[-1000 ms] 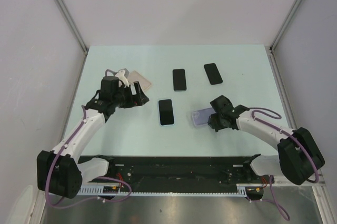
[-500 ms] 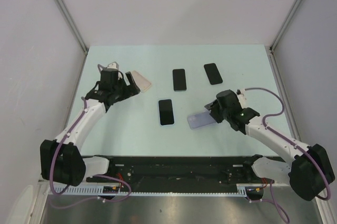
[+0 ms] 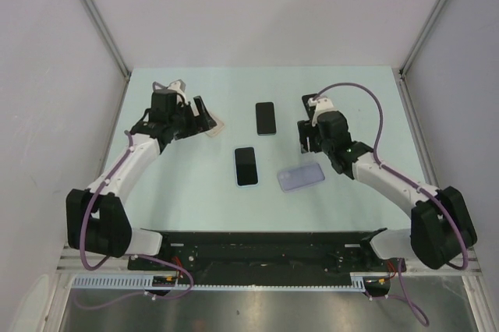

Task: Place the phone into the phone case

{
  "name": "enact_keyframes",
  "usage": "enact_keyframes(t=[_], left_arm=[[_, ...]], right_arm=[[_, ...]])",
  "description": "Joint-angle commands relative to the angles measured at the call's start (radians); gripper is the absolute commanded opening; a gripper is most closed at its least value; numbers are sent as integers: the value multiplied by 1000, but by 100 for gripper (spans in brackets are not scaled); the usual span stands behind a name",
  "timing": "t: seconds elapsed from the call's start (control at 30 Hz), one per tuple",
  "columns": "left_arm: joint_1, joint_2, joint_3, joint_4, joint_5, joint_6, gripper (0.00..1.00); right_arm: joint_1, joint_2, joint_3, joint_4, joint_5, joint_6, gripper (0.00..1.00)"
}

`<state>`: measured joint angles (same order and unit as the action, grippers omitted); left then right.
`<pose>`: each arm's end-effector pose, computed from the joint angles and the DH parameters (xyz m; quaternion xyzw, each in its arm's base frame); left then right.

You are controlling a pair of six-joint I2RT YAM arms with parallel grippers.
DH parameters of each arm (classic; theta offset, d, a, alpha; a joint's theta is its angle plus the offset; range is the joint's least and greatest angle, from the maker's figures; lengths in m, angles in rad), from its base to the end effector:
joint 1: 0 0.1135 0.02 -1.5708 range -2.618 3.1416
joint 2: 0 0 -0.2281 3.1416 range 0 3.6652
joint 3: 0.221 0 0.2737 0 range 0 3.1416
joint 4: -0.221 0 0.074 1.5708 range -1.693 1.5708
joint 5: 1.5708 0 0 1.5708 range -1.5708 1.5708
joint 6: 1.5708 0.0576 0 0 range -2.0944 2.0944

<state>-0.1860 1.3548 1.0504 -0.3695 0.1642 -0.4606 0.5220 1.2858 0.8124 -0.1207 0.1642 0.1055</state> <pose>0.3384 -0.0733 0.2319 -0.0877 0.8945 -0.2074 0.3862 0.2901 0.1560 0.1908 -0.1443 0.8691 0.0754 0.4671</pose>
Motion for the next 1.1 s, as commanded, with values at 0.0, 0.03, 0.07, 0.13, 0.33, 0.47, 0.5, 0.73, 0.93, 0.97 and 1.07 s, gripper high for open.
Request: enact_keyframes(t=[0.0, 0.03, 0.07, 0.13, 0.33, 0.47, 0.5, 0.73, 0.93, 0.97, 1.07], left_arm=[[-16, -2, 5, 27, 69, 42, 88], [-17, -12, -18, 23, 67, 48, 88], [-17, -23, -33, 18, 67, 56, 89], [-18, -72, -82, 12, 60, 76, 92], [-17, -186, -205, -26, 57, 125, 100], [-18, -250, -259, -22, 64, 128, 100], [-17, -270, -268, -20, 81, 128, 100], [-17, -307, -288, 1, 115, 129, 100], [-17, -328, -290, 3, 126, 131, 100], [-17, -330, -291, 6, 123, 131, 100], [-18, -335, -296, 10, 121, 129, 100]], right_arm=[[-17, 92, 129, 180, 67, -51, 79], [-17, 116, 172, 182, 77, 36, 87], [-17, 159, 191, 187, 74, 69, 89], [-14, 214, 224, 194, 75, 171, 97], [2, 496, 460, 57, 41, 304, 100], [49, 673, 658, -89, 90, 307, 100], [56, 713, 741, -150, 107, 310, 100], [125, 1068, 1182, -453, 221, 287, 100], [109, 1095, 1196, -465, 209, 306, 100], [104, 1093, 1188, -452, 187, 303, 100], [87, 1093, 1173, -447, 135, 298, 100]])
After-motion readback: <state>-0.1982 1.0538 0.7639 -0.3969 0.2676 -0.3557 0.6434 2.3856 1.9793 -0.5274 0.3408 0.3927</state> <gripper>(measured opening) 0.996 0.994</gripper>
